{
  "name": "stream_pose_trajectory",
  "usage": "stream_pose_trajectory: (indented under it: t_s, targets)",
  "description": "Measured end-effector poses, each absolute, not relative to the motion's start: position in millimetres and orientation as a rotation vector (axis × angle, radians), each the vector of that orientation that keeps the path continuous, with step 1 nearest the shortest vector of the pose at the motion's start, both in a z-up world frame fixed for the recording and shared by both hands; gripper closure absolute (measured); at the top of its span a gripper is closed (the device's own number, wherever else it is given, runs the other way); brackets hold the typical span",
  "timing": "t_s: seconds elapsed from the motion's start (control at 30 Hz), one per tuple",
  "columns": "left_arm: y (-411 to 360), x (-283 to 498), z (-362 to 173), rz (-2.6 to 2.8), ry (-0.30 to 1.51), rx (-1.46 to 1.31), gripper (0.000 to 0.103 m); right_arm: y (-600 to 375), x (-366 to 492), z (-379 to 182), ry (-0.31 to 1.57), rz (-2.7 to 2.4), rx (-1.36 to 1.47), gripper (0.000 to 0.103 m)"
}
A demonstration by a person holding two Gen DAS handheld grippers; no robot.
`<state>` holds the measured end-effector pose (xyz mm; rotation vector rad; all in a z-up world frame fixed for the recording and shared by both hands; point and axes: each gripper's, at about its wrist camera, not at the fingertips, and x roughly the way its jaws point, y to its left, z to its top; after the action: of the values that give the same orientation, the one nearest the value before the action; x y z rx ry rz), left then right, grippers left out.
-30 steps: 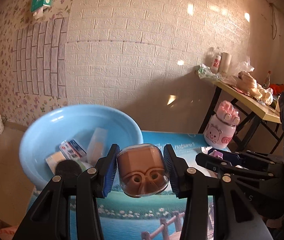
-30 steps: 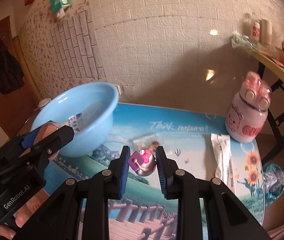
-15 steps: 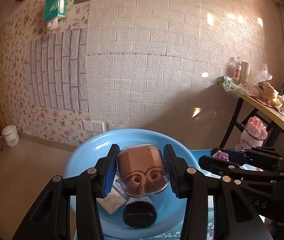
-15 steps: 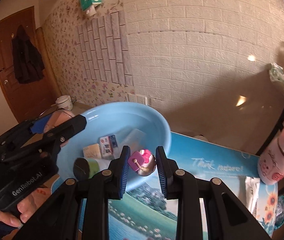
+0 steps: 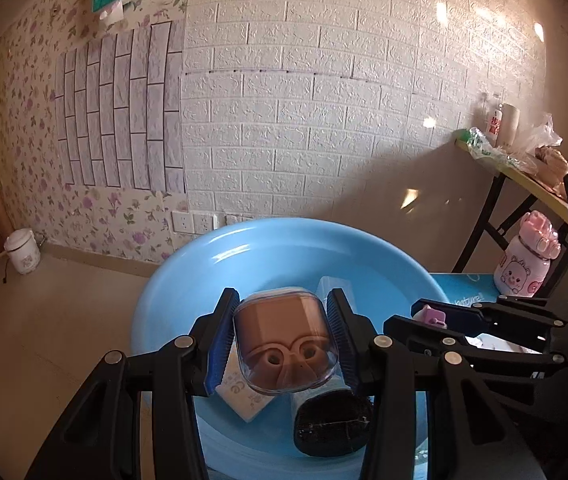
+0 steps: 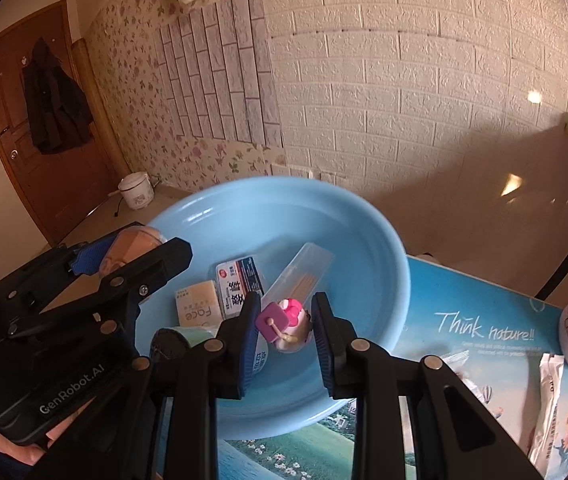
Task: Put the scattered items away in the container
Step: 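Open the left gripper to drop the pink case in the basin while the right releases the figurine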
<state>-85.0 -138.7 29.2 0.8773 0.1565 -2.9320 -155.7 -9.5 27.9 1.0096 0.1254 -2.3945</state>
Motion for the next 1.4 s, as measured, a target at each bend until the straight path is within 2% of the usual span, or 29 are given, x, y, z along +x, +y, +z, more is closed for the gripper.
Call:
stream_pose_trajectory:
  t_s: [0.7,0.73,0.77,0.83,0.93,1.13,1.23,1.27,1.3,1.33,1.4]
  targets:
    - [-159,-106,8,-2.877,0.089,1.017,0.059,-22,-159,1,0.161,-2.393,1.073,0.076]
    - [-159,-106,9,-2.879,0.093,1.020,0.055,-21,-159,1,0.160,-2.394,1.076,0.076]
    - [-160,-105,11,-2.883,0.098,1.020,0.041,-21,-160,0,0.158,-2.394,1.076,0.076]
    - [-163,-103,17,-2.891,0.111,0.988,0.025,-20,-159,1,0.158,-2.397,1.074,0.076]
    - [-163,-99,27,-2.910,0.089,0.925,0.020,-20,-159,2,0.154,-2.398,1.074,0.076]
    - [-164,-95,31,-2.909,0.073,0.909,0.015,-19,-156,3,0.150,-2.395,1.074,0.076]
    - [-162,-95,29,-2.903,0.065,0.929,0.009,-17,-154,4,0.138,-2.395,1.074,0.075]
    - [-162,-95,28,-2.902,0.057,0.940,0.006,-16,-153,6,0.137,-2.404,1.068,0.067]
    - [-162,-94,28,-2.905,0.052,0.941,0.006,-15,-152,7,0.143,-2.415,1.060,0.049]
    - [-161,-92,29,-2.906,0.054,0.935,0.005,-15,-151,8,0.155,-2.431,1.050,0.039]
    - [-161,-88,32,-2.906,0.046,0.915,0.003,-14,-145,12,0.183,-2.461,1.002,0.024]
